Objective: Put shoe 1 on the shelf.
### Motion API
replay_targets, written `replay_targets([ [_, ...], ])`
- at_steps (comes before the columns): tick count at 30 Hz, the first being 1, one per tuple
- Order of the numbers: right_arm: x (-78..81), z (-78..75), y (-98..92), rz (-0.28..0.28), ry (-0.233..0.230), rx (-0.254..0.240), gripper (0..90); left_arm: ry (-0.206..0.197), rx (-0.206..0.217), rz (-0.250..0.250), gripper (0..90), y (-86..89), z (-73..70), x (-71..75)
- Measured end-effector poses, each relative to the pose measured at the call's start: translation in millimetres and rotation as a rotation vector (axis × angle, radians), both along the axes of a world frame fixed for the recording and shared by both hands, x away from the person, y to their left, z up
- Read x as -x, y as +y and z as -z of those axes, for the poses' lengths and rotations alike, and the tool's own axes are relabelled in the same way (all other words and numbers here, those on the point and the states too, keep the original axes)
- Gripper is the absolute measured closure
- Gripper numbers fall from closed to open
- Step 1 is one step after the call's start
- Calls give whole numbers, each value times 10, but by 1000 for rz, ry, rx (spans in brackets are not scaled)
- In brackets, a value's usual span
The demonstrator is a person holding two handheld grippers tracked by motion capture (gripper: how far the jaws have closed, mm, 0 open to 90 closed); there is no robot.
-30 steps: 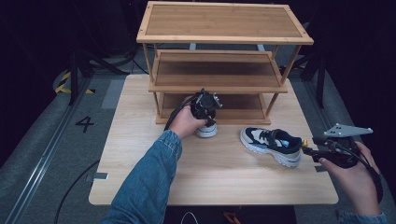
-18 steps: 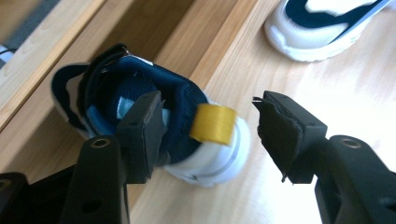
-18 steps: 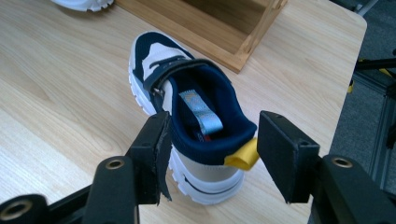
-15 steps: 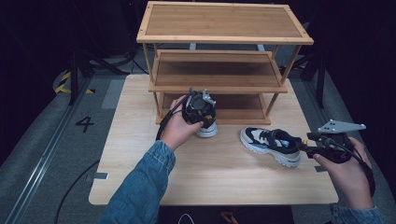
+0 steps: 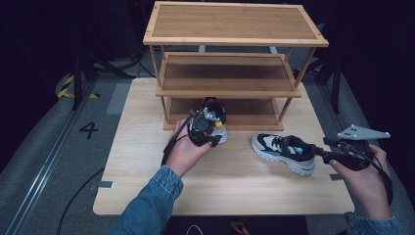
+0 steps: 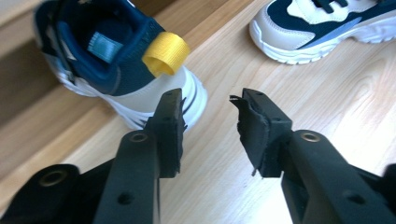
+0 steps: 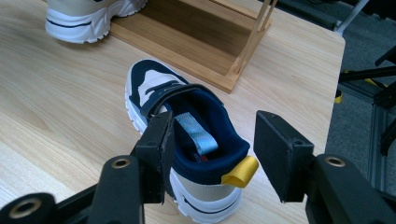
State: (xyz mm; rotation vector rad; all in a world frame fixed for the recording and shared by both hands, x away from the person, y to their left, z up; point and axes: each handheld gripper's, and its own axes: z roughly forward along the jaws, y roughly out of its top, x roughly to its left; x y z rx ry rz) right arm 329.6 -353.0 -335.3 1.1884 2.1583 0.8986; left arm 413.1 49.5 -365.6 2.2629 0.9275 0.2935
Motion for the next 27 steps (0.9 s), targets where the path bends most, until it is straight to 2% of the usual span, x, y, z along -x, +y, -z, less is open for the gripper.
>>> replay_targets([
  [3,8,3,-8,3,2,1,491,-12,9,-16,713,-24,76,-41],
  [4,15,5,-11,5,2,3,490,-23,15,-16,713,-32,112,-61],
  [5,24,3,-14,8,4,0,491,-15,23,-16,749,-51,149,-81],
  [7,50,-2,-40,23,-2,1,491,-1,7,-19,789,-110,242,-133],
  [8,55,-2,-50,28,-5,0,491,-1,7,-19,800,-110,242,-133],
  [10,71,-1,-79,38,-4,-1,491,9,2,-49,819,-140,321,-207],
  [11,78,0,-85,42,-1,-3,492,-1,-21,-68,825,-138,342,-238],
  [13,84,3,-96,44,-2,-2,493,-6,-31,-77,829,-135,353,-256],
  [15,97,12,-113,51,-1,-1,493,-12,-20,-106,833,-121,406,-313],
  [18,105,18,-132,62,2,-4,493,8,31,-120,853,-108,430,-337],
  [21,106,20,-144,66,1,-3,493,-5,27,-127,855,-115,436,-351],
  [24,107,20,-128,64,2,-5,492,-28,0,-149,855,-113,437,-394],
  [27,98,28,-105,57,4,0,491,-34,4,-159,861,-101,450,-471],
])
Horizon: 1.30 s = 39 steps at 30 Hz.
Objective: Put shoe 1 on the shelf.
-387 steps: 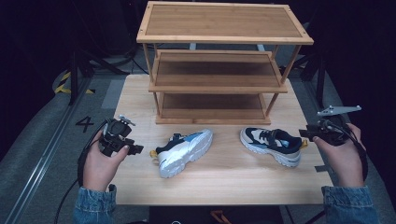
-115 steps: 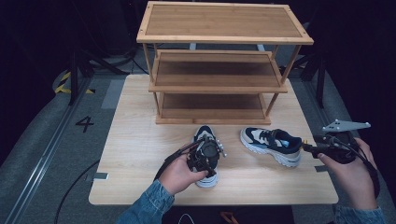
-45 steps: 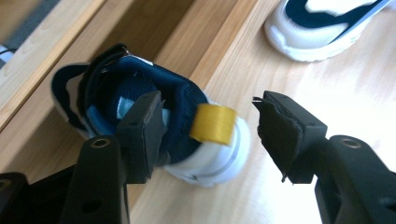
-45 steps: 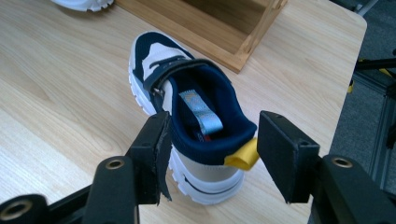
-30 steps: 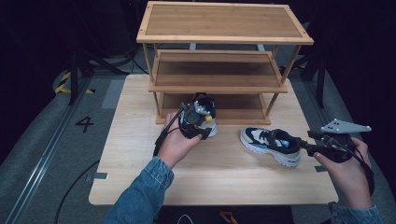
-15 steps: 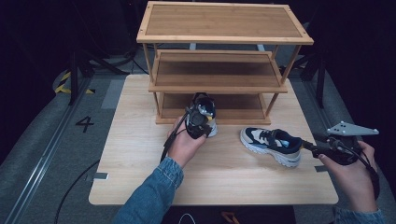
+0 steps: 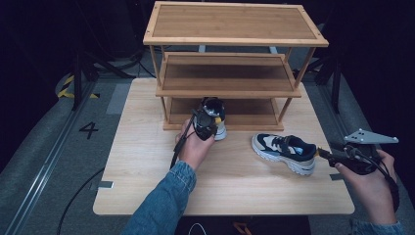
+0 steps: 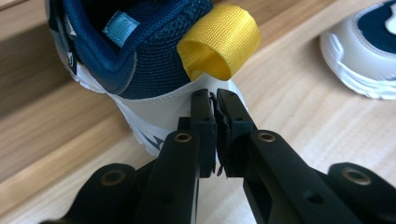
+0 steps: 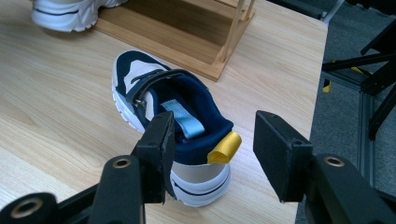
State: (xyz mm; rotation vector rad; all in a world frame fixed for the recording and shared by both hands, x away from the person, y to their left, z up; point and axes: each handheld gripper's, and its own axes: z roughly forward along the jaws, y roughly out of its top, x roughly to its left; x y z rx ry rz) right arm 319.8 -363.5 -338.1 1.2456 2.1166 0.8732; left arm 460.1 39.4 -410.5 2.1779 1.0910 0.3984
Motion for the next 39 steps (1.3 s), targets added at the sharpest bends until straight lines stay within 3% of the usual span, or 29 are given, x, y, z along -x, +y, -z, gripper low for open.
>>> replay_targets([
  [2,-8,11,11,-1,6,0,491,-6,-6,-1,857,-5,3,-72],
  [4,-15,16,11,-5,6,5,491,-8,-31,-14,844,-22,6,-126],
  [6,-15,14,9,-4,4,1,490,-34,-82,-9,808,-20,17,-183],
  [8,-10,11,5,0,4,-3,490,-47,-94,-22,790,-15,41,-229],
  [12,-14,11,-15,-1,-2,2,490,-55,-61,-36,771,9,81,-293],
  [14,-16,14,-13,3,1,-3,490,-62,-75,-31,750,11,90,-317],
  [18,-17,14,-2,-1,-1,-2,490,-71,-58,-43,725,8,126,-369],
  [21,-17,13,-3,-1,-2,-2,489,-63,-17,-52,708,-3,141,-399],
  [26,-24,27,-6,1,6,-4,489,-66,-6,-41,685,-14,153,-435],
  [27,-26,28,-8,0,5,-3,489,-75,-27,-17,675,9,142,-451],
  [29,-29,28,-15,-2,2,-3,489,-55,19,-35,608,-10,152,-414],
  [31,-34,29,-26,-3,5,-4,489,-59,-18,-36,566,17,103,-361],
  [35,-50,28,-27,-2,6,-7,487,-50,-5,-30,496,58,6,-242],
  [39,-79,42,-35,-6,12,-7,482,-64,18,34,373,126,-146,-49],
])
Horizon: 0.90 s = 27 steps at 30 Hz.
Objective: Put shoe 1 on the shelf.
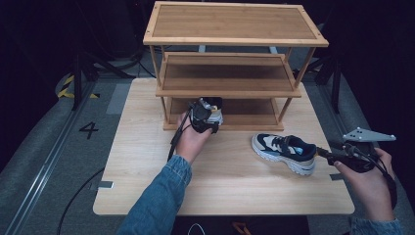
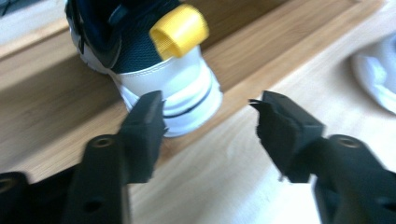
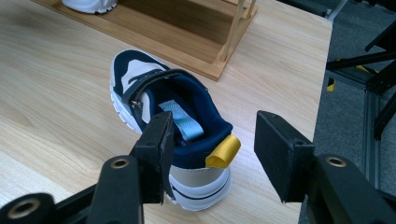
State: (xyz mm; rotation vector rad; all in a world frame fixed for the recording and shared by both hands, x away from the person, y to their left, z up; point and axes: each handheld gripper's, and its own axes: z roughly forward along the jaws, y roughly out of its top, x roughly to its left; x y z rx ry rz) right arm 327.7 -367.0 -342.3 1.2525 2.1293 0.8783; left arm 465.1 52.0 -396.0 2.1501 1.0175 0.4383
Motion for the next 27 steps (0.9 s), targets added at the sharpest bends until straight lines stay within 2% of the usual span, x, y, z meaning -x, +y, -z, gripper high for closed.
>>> replay_targets([
  [2,-14,10,-29,5,8,0,484,12,28,30,349,35,-62,106],
  [4,-20,10,-61,12,10,-2,494,40,-7,71,317,87,-125,224],
  [5,-21,10,-79,15,10,-6,498,71,-10,66,311,118,-150,293],
  [9,-34,25,-149,31,22,-15,524,132,-19,59,290,233,-189,472],
  [11,-46,39,-191,30,33,-21,537,155,-51,62,287,291,-207,521],
  [12,-54,45,-216,34,40,-28,537,156,-80,70,269,317,-224,546],
  [13,-58,50,-233,41,42,-30,537,157,-90,75,251,341,-239,564],
  [15,-61,59,-255,50,51,-37,539,161,-75,69,243,421,-245,611],
  [17,-73,76,-268,49,62,-41,539,171,-95,66,230,486,-217,626],
  [21,-111,133,-234,34,99,-38,553,174,-173,63,222,589,-154,642],
  [23,-130,160,-202,21,117,-33,558,194,-186,60,219,620,-142,660],
  [24,-139,173,-188,16,125,-32,562,182,-184,71,220,642,-134,656],
  [27,-174,217,-170,10,148,-28,573,186,-188,59,220,696,-115,656],
])
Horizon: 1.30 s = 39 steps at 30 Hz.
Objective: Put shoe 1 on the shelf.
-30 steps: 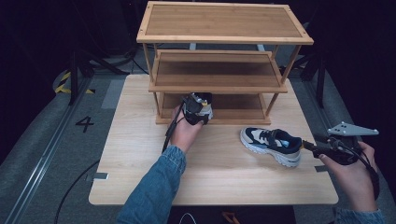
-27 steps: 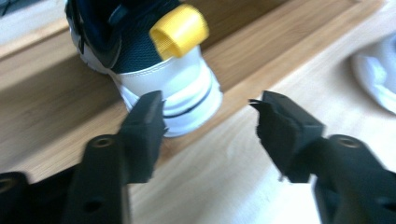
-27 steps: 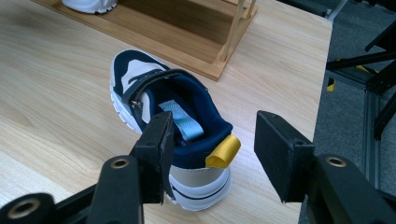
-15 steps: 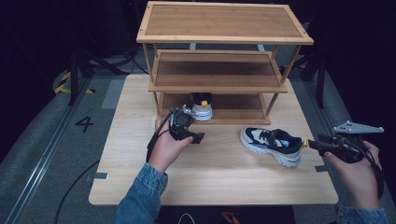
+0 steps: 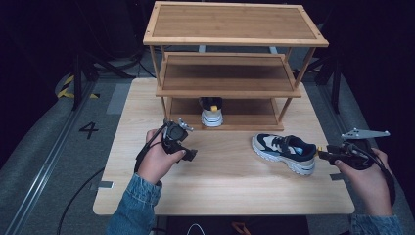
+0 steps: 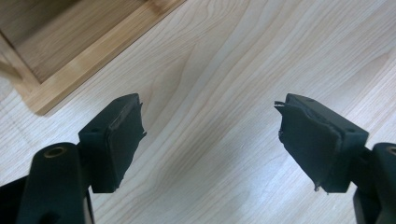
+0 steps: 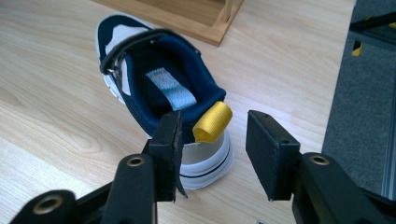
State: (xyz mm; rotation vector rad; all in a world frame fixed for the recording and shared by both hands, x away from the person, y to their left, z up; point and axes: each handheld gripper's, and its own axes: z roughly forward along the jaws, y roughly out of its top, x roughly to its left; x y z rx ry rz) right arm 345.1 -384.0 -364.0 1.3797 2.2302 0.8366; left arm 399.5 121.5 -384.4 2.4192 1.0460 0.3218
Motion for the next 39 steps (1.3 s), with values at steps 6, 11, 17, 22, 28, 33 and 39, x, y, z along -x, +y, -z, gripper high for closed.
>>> replay_targets([
  [6,-57,56,5,-15,33,20,755,-14,-8,37,250,-20,-2,45],
  [11,-79,50,14,-31,40,30,890,-10,2,55,250,-41,-12,84],
  [17,-74,10,73,-47,39,39,900,-22,4,27,251,37,-17,75],
  [22,6,-115,244,-111,36,54,900,-13,7,20,252,64,-11,69],
  [28,130,-224,551,-219,60,60,900,-10,16,20,251,82,-5,64],
  [33,187,-238,757,-300,86,65,900,-4,17,16,251,104,-2,61],
  [39,228,-192,1018,-410,114,54,900,2,13,24,252,93,11,55],
])
